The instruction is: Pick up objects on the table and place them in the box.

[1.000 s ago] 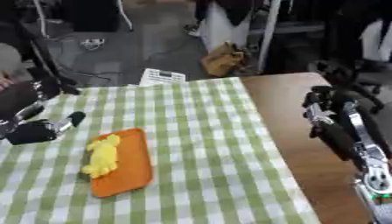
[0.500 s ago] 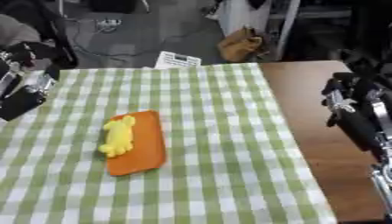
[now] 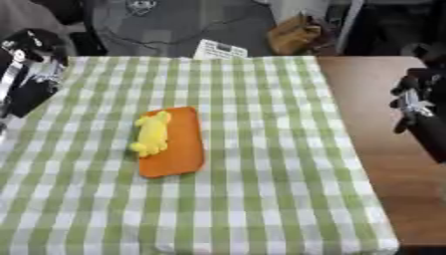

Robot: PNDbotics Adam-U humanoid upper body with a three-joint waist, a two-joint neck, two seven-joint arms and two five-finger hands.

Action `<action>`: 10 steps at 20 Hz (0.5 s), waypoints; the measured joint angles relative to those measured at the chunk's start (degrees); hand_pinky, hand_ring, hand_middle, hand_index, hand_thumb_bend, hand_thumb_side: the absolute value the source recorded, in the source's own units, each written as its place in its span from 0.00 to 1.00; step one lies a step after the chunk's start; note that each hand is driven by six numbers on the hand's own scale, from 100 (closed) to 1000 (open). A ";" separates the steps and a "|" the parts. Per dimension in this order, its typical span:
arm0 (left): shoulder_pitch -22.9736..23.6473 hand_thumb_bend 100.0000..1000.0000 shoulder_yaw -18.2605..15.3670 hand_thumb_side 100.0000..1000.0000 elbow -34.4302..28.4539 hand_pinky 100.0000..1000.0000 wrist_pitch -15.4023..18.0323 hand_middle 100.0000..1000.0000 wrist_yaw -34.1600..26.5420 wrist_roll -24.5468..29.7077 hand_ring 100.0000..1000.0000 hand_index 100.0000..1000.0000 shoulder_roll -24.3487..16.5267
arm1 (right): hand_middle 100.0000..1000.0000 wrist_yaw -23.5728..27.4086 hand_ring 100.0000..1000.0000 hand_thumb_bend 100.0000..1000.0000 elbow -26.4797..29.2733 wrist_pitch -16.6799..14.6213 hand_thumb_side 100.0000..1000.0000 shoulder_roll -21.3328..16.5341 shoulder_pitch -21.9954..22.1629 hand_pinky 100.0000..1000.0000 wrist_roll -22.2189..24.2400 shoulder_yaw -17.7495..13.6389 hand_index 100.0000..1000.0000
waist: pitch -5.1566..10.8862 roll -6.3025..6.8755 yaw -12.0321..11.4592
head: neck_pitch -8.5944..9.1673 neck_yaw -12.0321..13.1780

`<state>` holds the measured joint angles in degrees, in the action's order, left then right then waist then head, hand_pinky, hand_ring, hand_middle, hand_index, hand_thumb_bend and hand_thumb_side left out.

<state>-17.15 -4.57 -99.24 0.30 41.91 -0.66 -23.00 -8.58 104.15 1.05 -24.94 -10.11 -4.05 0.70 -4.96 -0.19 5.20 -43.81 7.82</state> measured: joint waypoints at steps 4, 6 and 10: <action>0.61 0.06 -0.45 0.95 -0.05 0.62 -0.47 0.75 -0.54 -0.47 0.70 0.80 1.34 | 0.52 0.04 0.51 0.05 0.00 -0.03 0.60 0.04 0.00 0.26 0.06 -0.01 0.82 | 0.00 0.00 0.36 | -0.01 2.76; 0.61 0.06 -0.63 0.95 -0.08 0.62 -0.64 0.75 -0.67 -0.66 0.70 0.80 1.80 | 0.52 0.05 0.51 0.05 0.00 -0.03 0.60 0.04 0.00 0.26 0.06 -0.11 0.82 | 0.00 0.00 0.53 | -0.01 3.26; 0.59 0.04 -0.64 0.95 -0.37 0.62 -0.76 0.75 -1.03 -0.88 0.69 0.80 2.21 | 0.52 0.06 0.52 0.04 0.00 -0.06 0.60 0.04 0.01 0.27 0.16 -0.32 0.82 | 0.00 0.00 1.18 | -0.01 3.43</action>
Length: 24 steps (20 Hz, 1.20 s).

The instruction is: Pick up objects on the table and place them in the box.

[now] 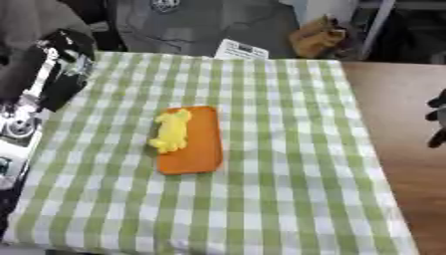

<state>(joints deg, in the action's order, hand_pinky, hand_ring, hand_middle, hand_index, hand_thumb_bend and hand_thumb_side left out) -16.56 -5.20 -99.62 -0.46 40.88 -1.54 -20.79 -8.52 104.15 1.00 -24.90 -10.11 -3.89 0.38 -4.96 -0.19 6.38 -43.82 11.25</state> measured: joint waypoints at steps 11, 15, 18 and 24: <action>-0.14 0.00 -0.01 0.93 -0.11 0.61 -0.02 0.75 -0.66 -0.79 0.69 0.80 1.29 | 0.52 0.01 0.52 0.02 0.01 -0.03 0.61 0.00 0.01 0.27 0.17 -0.04 0.82 | 0.00 0.00 -0.17 | 0.00 -0.96; -0.52 0.00 -0.08 0.93 -0.42 0.61 0.25 0.76 -1.11 -1.03 0.71 0.80 1.29 | 0.52 0.01 0.52 0.02 0.02 -0.07 0.61 0.00 0.00 0.27 0.23 -0.04 0.82 | 0.00 0.00 -0.56 | 0.00 -1.52; -0.71 0.00 -0.29 0.92 -0.44 0.61 0.46 0.78 -1.33 -1.06 0.71 0.80 1.29 | 0.52 0.01 0.52 0.02 0.03 -0.08 0.61 -0.01 0.00 0.27 0.25 -0.05 0.82 | 0.00 0.00 -0.65 | 0.00 -1.86; -1.24 0.00 -0.69 0.92 -0.45 0.61 0.75 0.76 -1.68 -1.27 0.70 0.80 1.27 | 0.52 0.02 0.52 0.01 0.03 -0.09 0.61 -0.02 0.01 0.27 0.24 -0.38 0.82 | 0.00 0.00 -0.79 | 0.00 -2.86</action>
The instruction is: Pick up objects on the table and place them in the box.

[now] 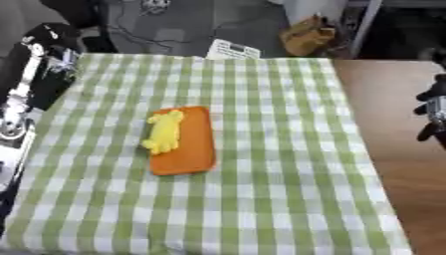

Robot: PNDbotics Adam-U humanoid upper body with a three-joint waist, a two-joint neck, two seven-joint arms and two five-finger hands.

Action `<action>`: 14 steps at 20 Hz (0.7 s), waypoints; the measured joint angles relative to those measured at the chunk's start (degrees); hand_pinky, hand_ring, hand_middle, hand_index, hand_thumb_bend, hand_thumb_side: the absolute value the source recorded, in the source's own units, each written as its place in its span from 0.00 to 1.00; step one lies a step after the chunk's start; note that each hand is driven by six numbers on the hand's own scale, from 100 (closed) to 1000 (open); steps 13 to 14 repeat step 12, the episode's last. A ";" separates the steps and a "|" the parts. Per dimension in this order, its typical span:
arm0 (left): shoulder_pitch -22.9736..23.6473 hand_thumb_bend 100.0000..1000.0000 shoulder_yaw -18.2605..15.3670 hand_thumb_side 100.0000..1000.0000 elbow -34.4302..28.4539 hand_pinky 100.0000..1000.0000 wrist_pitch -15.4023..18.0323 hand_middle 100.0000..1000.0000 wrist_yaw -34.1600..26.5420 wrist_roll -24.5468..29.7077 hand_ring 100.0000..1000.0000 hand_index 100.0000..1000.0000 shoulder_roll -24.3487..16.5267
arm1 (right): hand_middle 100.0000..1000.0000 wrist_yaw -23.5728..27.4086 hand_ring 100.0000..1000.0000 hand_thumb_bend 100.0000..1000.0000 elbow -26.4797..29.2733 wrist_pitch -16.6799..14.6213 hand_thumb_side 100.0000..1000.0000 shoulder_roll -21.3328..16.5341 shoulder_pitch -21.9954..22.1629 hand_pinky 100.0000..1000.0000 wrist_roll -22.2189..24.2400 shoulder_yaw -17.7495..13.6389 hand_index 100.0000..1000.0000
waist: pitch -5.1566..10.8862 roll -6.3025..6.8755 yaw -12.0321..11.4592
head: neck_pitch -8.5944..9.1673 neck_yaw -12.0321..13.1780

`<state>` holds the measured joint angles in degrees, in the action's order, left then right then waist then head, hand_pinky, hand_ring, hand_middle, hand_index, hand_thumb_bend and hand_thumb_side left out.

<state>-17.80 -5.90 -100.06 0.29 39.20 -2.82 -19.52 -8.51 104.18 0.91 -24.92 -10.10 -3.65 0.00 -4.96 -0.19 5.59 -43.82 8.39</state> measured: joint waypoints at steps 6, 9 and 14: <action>0.00 0.00 -0.34 0.92 0.00 0.61 0.17 0.76 -0.16 -0.23 0.70 0.80 0.00 | 0.52 0.00 0.52 0.00 0.01 -0.04 0.61 0.00 0.00 0.27 -0.04 -0.04 0.82 | 0.00 0.00 -0.02 | 0.01 -0.25; 0.00 0.00 -0.35 0.92 0.00 0.61 0.17 0.76 -0.16 -0.23 0.70 0.80 0.00 | 0.52 0.00 0.52 0.00 0.01 -0.05 0.60 -0.01 0.02 0.27 -0.05 -0.13 0.82 | 0.00 0.00 -0.02 | 0.01 -0.32; 0.00 0.00 -0.37 0.92 0.01 0.61 0.18 0.76 -0.16 -0.22 0.71 0.80 0.00 | 0.52 0.00 0.52 0.00 0.02 -0.05 0.60 -0.01 0.02 0.27 -0.05 -0.17 0.82 | 0.00 0.00 -0.03 | 0.01 -0.32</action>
